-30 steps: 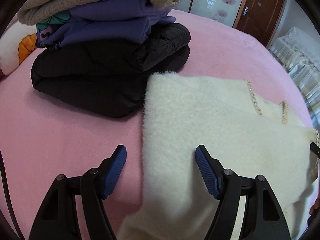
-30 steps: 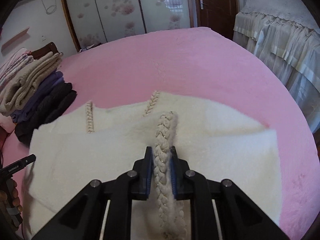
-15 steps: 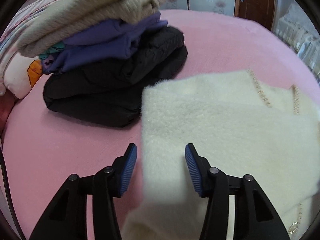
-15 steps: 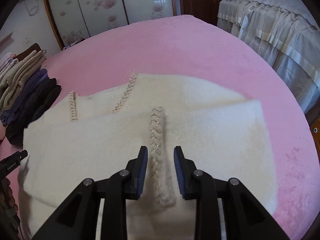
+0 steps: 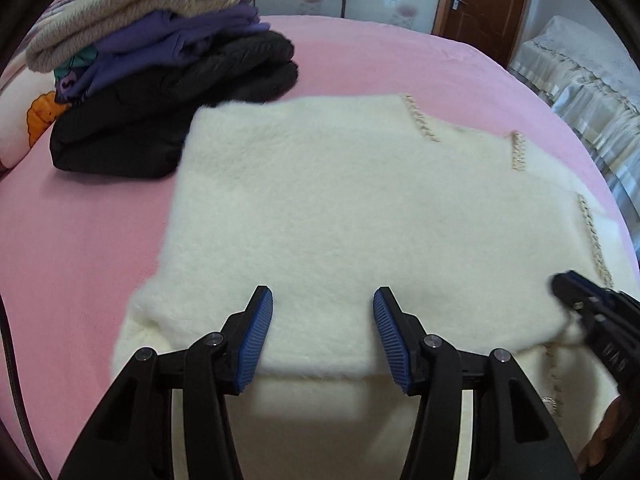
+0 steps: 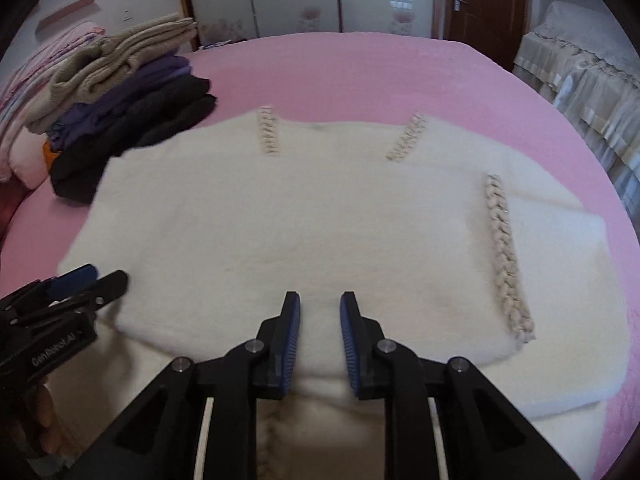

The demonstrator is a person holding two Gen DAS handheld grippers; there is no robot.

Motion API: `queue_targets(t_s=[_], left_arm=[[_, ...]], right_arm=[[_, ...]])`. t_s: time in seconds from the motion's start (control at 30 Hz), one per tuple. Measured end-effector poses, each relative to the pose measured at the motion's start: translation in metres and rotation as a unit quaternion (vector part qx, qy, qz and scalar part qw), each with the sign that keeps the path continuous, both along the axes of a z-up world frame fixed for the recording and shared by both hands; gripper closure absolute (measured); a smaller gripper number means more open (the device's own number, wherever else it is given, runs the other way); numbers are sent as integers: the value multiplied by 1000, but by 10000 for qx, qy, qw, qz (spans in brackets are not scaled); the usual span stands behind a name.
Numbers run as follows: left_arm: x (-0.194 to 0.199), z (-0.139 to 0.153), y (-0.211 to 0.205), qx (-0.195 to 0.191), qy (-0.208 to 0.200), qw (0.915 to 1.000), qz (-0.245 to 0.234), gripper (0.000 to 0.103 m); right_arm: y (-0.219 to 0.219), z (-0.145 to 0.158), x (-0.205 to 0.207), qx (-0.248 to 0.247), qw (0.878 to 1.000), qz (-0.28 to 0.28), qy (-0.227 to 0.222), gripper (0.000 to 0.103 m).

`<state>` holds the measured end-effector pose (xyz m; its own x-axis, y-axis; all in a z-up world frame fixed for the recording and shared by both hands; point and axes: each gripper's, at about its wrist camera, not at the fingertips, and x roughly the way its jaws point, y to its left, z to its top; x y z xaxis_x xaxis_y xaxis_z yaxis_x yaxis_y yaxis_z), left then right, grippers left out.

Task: Fold large clothes
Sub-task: 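Press the folded cardigan flat with both tools and lift away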

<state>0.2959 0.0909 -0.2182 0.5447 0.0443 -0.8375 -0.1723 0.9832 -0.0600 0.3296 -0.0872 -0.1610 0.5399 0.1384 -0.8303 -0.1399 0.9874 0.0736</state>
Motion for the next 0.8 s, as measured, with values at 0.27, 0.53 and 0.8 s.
queue_targets(t_s=[0.27, 0.53, 0.8], left_arm=[[7, 4, 30, -232, 49, 9996, 170, 54], [-42, 52, 27, -629, -314, 9975, -82, 21], [-115, 140, 14, -297, -972, 9922, -717, 6]], right_arm=[[-100, 1, -16, 550, 9951, -815, 89, 103], [-71, 47, -58, 316, 9976, -601, -110, 101], [-48, 123, -126, 728, 9937, -553, -647, 100]])
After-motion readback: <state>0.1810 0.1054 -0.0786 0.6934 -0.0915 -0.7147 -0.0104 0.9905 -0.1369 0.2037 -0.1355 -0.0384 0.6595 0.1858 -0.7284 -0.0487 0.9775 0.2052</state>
